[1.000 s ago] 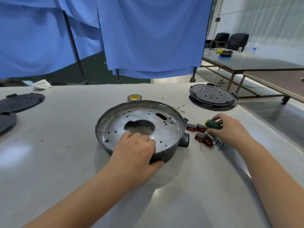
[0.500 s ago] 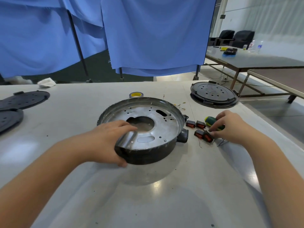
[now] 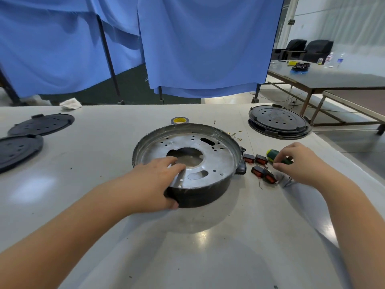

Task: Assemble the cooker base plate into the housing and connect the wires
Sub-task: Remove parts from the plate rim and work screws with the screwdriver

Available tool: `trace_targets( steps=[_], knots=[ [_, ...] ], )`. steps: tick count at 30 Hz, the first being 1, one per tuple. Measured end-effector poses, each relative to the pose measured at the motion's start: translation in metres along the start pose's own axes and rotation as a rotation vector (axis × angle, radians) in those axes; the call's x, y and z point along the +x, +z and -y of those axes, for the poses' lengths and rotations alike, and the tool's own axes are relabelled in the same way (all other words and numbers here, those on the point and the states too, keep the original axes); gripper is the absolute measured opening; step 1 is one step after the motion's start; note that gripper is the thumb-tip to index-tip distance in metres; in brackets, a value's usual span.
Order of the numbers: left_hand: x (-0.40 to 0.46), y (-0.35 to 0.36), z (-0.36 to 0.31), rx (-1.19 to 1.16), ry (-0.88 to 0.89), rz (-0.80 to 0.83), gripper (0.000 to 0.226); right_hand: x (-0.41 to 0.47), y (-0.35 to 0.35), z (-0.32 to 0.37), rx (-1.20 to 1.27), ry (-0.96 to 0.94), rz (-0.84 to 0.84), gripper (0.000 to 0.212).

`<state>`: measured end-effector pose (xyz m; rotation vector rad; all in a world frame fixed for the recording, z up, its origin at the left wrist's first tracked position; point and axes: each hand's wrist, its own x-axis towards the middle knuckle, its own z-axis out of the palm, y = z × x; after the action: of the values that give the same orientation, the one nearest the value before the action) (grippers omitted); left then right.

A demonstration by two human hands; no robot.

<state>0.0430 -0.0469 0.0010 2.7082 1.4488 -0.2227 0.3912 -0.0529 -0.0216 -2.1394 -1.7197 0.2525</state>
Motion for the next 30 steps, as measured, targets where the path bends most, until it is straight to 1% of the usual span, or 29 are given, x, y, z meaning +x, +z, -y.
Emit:
trace_targets(
  steps=[6,7,9,11,13,15,17,20,22,25,30],
  knots=[
    [-0.004,0.003,-0.042,0.027,-0.087,-0.051,0.078,-0.004,0.002,0.011,0.06,-0.06,-0.115,0.009],
    [-0.003,0.004,-0.049,0.036,-0.1,-0.057,0.077,-0.005,0.002,0.015,0.108,-0.076,-0.145,0.009],
    [0.0,0.005,-0.058,0.077,-0.096,-0.081,0.074,-0.009,0.005,0.027,0.282,-0.122,-0.18,0.01],
    [0.001,0.003,-0.056,0.069,-0.042,-0.089,0.076,-0.014,0.012,0.043,0.421,-0.192,-0.167,0.009],
    [0.0,-0.006,-0.045,-0.009,0.047,-0.013,0.086,-0.016,0.021,0.056,0.489,-0.24,-0.132,0.009],
    [-0.001,-0.017,-0.029,-0.079,0.123,0.12,0.1,-0.017,0.026,0.064,0.569,-0.233,-0.127,0.009],
    [0.001,-0.024,-0.014,-0.119,0.138,0.214,0.11,-0.017,0.027,0.069,0.672,-0.19,-0.15,0.009],
    [0.006,-0.028,0.007,-0.115,0.14,0.275,0.113,-0.017,0.029,0.075,0.708,-0.169,-0.119,0.01],
    [0.009,-0.028,0.014,-0.101,0.143,0.262,0.108,-0.019,0.034,0.078,0.646,-0.208,-0.071,0.009],
    [0.009,-0.025,0.016,-0.151,0.142,0.174,0.096,-0.019,0.041,0.08,0.559,-0.246,-0.042,0.008],
    [0.003,-0.019,0.005,-0.081,0.155,0.051,0.087,-0.014,0.043,0.082,0.637,-0.271,-0.043,0.008]
  ],
)
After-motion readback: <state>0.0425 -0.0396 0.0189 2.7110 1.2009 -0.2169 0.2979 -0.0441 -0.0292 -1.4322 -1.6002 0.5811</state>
